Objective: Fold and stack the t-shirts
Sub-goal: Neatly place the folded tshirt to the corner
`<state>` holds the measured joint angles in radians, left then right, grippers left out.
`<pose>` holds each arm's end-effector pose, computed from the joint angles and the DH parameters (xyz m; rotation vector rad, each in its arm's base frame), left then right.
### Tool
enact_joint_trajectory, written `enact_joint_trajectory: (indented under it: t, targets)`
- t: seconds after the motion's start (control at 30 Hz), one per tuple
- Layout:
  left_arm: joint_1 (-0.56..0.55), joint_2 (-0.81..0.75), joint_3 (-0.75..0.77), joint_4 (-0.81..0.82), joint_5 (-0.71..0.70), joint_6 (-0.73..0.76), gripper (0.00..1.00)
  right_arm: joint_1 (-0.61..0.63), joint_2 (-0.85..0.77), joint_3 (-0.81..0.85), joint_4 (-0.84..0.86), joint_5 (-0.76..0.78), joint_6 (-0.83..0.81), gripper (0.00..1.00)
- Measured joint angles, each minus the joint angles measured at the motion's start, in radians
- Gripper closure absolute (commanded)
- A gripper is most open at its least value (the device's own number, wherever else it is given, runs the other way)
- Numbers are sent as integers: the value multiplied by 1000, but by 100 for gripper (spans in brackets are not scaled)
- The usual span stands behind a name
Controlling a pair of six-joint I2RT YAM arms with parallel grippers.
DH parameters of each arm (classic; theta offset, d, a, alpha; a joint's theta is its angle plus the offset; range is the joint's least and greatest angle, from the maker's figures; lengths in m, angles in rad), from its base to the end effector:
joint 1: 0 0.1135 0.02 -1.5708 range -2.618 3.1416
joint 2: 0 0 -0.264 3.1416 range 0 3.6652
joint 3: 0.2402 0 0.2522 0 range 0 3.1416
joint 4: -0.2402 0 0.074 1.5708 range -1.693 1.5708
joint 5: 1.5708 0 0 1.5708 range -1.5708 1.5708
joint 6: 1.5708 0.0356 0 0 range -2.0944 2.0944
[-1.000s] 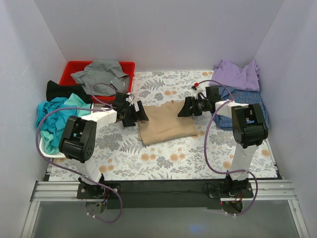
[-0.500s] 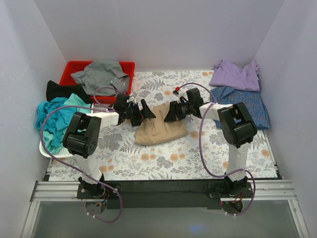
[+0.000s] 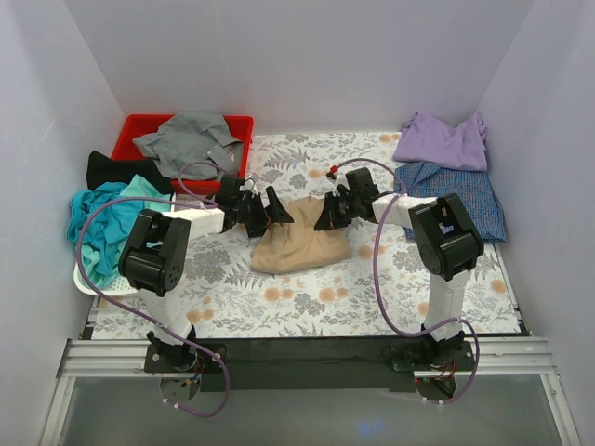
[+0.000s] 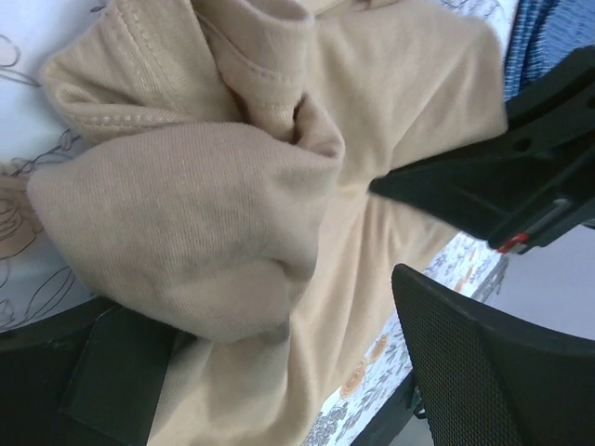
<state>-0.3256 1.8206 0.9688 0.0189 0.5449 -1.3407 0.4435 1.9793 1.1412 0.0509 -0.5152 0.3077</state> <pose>0.3371 -0.1333 0.1472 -1.0727 2.5378 -1.2986 0.3605 0.1907 0.1394 -0.4278 2.4009 0.9616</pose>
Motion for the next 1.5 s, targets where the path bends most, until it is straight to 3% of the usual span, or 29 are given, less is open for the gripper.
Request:
enact_joint_trajectory:
  t: [0.17,0.4,0.6,0.8,1.03,1.5]
  targets:
    - [-4,-23,42,-130,-48,48,9,-18,-27,107,-153,234,-21,99]
    - [-4,-68,97,-235,-64,98,9,-94,4,457,-290,481,-99,99]
    - [-5,-104,109,-261,-58,122,9,-157,152,795,-374,681,-168,99]
    - [-5,-106,109,-279,-49,143,9,-224,339,1028,-414,899,-231,99]
    - [-5,-105,113,-289,-36,159,9,-296,476,1059,-308,1110,-337,99]
    - [-5,-40,170,-304,-21,174,9,-419,524,1116,20,1257,-554,99]
